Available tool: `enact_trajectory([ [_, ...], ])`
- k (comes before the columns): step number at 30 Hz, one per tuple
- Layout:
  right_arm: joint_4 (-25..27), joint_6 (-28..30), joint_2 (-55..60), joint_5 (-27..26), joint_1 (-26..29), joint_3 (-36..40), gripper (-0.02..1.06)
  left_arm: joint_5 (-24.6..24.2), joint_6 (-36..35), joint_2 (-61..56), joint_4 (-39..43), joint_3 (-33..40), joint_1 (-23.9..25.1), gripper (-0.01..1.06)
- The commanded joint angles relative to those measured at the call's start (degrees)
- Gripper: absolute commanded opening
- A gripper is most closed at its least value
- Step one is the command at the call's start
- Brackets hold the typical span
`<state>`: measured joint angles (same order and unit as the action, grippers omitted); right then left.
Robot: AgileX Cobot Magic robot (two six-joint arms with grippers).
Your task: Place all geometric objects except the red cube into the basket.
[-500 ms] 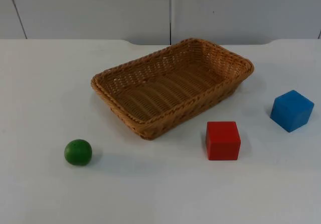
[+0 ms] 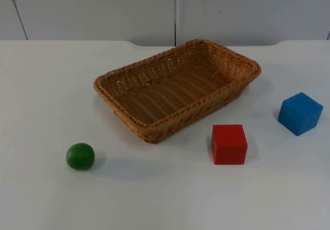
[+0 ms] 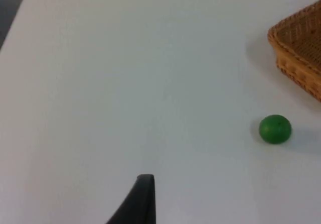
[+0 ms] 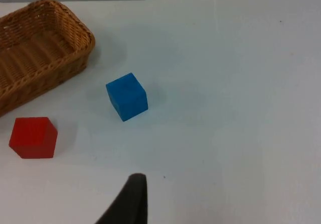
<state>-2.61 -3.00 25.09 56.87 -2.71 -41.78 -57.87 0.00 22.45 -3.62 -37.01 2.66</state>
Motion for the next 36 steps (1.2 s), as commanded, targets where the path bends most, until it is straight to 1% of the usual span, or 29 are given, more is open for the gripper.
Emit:
enact_trajectory([
  [1, 0.2, 0.0, 4.9, -2.8, 0.2, -0.6, 1.05, 2.5, 0.0, 4.6, -1.9, -0.5, 0.1, 1.05],
  [8, 0.2, 0.0, 17.0, -6.4, 0.2, -0.6, 1.05, 5.7, 0.0, 16.4, -2.4, -0.5, 0.1, 1.05],
  [9, 0.2, 0.0, 17.0, -6.4, 0.2, -0.6, 1.05, 5.7, 0.0, 16.4, -2.4, -0.5, 0.1, 1.05],
  [15, 0.2, 0.0, 25.4, -8.5, 0.2, -0.5, 1.05, 6.1, 1.2, 22.6, -1.7, -0.5, 0.1, 1.05],
  [21, 0.2, 0.0, 28.7, -10.7, 0.2, -0.5, 1.05, 6.8, 1.2, 24.6, -1.7, -0.5, 0.1, 1.05],
  [28, 0.2, 0.0, 29.3, -11.1, 0.2, -0.5, 1.05, 7.2, 2.8, 27.3, -1.7, -0.5, 0.1, 1.05],
  [33, 0.2, 0.0, 29.3, -11.1, 0.2, -0.5, 1.05, 8.2, 5.7, 35.3, -3.5, -0.5, -0.1, 1.05],
  [34, 0.2, 0.0, 29.3, -11.1, 0.2, -0.5, 1.05, 8.2, 5.7, 35.3, -3.5, -0.5, -0.1, 1.05],
  [36, 0.2, 0.0, 29.3, -11.1, 0.2, -0.5, 1.05, 9.8, 6.2, 39.0, -4.4, -0.6, -1.6, 1.05],
])
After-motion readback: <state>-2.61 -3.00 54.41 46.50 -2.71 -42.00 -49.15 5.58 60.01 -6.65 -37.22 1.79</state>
